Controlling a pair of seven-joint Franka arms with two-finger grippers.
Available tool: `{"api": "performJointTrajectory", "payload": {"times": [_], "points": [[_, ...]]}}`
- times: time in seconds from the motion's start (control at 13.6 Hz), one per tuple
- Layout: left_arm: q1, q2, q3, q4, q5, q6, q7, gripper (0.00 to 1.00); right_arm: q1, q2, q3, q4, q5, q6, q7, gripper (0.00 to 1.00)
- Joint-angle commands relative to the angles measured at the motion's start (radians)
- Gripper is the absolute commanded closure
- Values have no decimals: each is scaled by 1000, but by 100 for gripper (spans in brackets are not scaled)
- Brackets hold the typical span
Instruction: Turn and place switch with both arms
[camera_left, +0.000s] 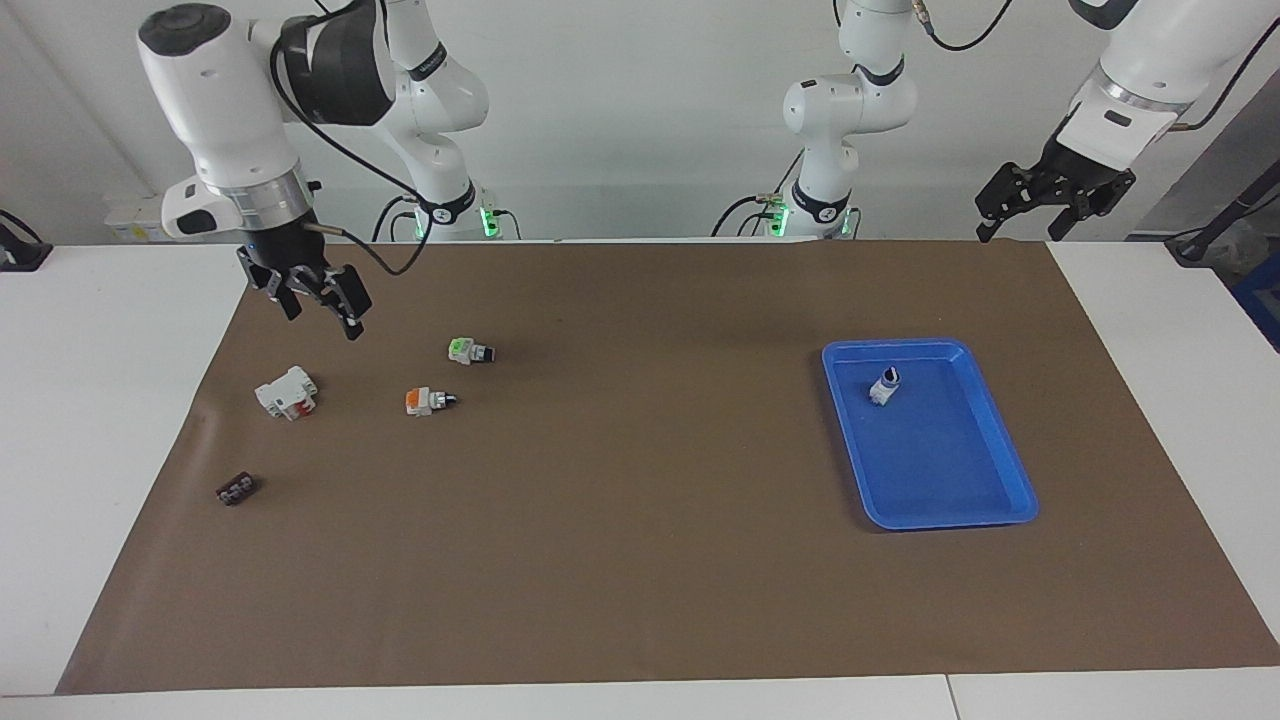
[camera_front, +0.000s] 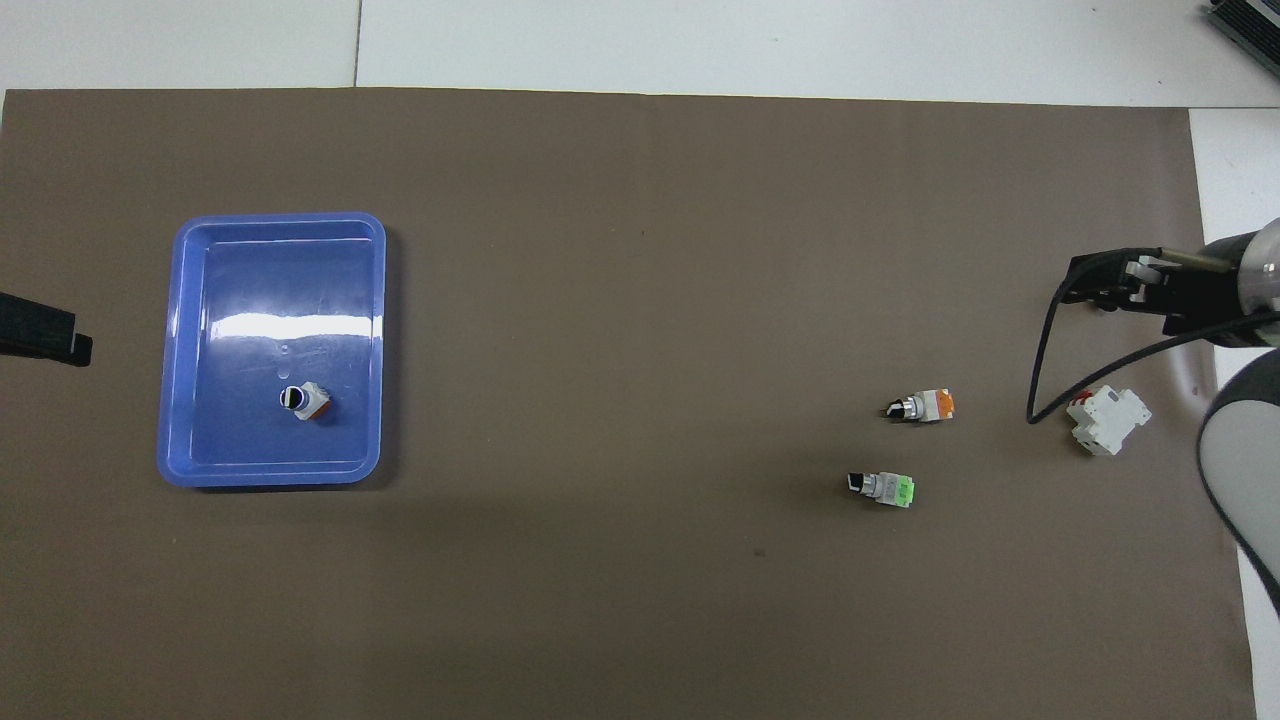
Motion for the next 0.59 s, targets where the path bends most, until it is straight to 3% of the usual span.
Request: {"api": "performJointTrajectory", "payload": {"times": [0.0,0.29,0.51], "points": [[1,-30,-1,-32,18,-1,-10,0,2,30,7,-107,-14,120,315,0],[1,-30,-1,-32,18,-1,-10,0,51,132,7,-183,13,181,668,0],[1,-30,-1,-32,18,-1,-10,0,23,144,5,-305,128,283,691,0]]}}
